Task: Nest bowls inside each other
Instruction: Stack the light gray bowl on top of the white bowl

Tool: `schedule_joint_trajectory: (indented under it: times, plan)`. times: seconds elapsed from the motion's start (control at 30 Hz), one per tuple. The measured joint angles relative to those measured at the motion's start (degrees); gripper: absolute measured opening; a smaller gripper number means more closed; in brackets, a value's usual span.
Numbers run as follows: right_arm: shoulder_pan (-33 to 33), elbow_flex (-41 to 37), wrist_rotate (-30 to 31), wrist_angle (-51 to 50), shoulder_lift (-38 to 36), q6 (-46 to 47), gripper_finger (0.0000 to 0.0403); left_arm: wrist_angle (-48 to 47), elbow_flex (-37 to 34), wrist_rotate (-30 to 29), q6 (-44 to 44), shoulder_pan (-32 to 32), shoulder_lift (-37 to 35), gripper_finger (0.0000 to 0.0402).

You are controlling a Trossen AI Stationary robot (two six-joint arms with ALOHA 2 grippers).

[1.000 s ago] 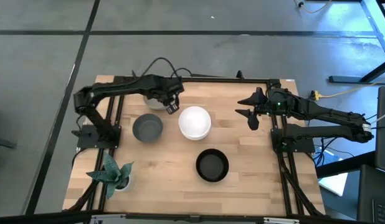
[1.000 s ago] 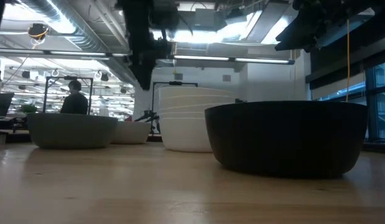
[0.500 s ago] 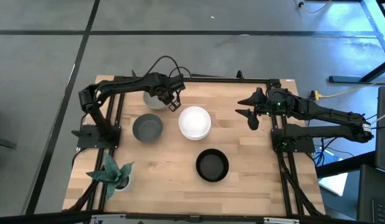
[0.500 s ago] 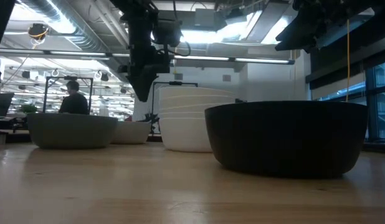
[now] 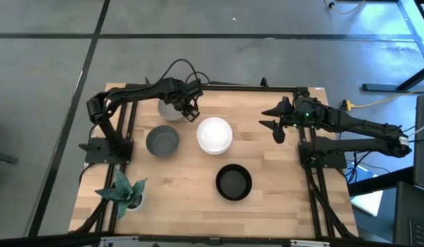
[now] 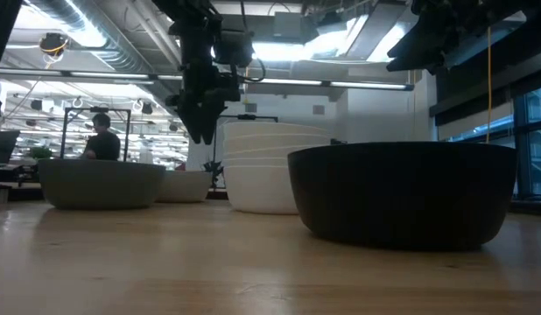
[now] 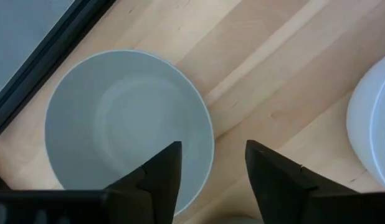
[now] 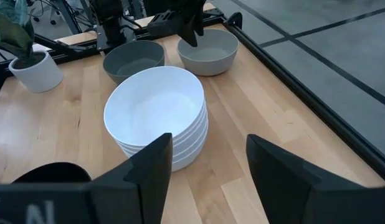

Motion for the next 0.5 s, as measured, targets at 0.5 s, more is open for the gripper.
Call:
schedule_joint_trajectory:
  times: [0.5]
  plan:
    - [0.0, 0.0, 0.0, 0.0, 0.0, 0.03, 0.0207, 1.48, 0.0, -0.37, 1.92, -1.82, 0.03, 0.0176]
